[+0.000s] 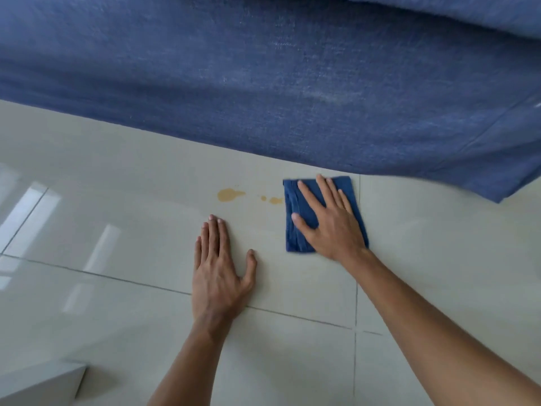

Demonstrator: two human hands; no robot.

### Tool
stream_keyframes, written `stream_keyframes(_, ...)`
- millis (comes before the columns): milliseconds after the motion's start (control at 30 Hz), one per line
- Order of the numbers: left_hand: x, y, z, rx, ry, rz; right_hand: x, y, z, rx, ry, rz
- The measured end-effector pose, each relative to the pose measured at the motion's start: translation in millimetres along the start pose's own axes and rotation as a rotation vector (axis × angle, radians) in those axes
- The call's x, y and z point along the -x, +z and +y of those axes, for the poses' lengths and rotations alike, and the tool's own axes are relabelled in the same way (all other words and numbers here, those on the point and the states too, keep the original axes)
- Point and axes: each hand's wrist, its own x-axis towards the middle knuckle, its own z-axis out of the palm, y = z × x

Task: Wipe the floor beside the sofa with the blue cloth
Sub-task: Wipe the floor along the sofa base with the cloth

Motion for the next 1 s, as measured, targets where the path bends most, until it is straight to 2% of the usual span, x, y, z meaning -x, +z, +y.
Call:
stream_keyframes(133,-2,-10,-8,0.030,0.008,0.007,-9,3,-24,-0.027,0.157,0.007)
stream_keyframes(233,-8,-16,-24,-0.019,-0.033,0.031,36,6,-25,-0.030,0.069,-0.017)
stream_keyframes(300,-10,-17,-31,-0.033,-0.056,0.046,34,2,-14,-0.025,0.045,-0.038)
stream_keyframes(467,-11,-18,-29,0.033,-0.107,0.073,-35,12,-49,-0.061,0.275,0.004)
stream_keyframes(567,-13,-18,-29,0.023,-0.112,0.075,-7,14,-53,-0.039,0.083,0.024)
stream_keyframes(633,-12,-17,-30,0.013,-0.108,0.070,13,12,-31,-0.023,-0.072,-0.038)
stream_keyframes(700,-12,-18,-31,0.018,-0.103,0.069,-2,8,-18,-0.022,-0.038,-0.024)
stream_keyframes(800,-14,-18,-31,0.016,-0.107,0.078,-28,15,-45,-0.083,0.218,0.044)
stream_keyframes(833,-14,-17,-32,0.013,-0.106,0.079,-24,18,-57,-0.088,0.245,0.056)
stream_keyframes(967,-14,-17,-31,0.005,-0.097,0.073,15,16,-49,-0.018,0.009,-0.013)
stream_keyframes(1000,-14,-17,-32,-0.001,-0.095,0.077,8,13,-44,-0.031,0.003,-0.034)
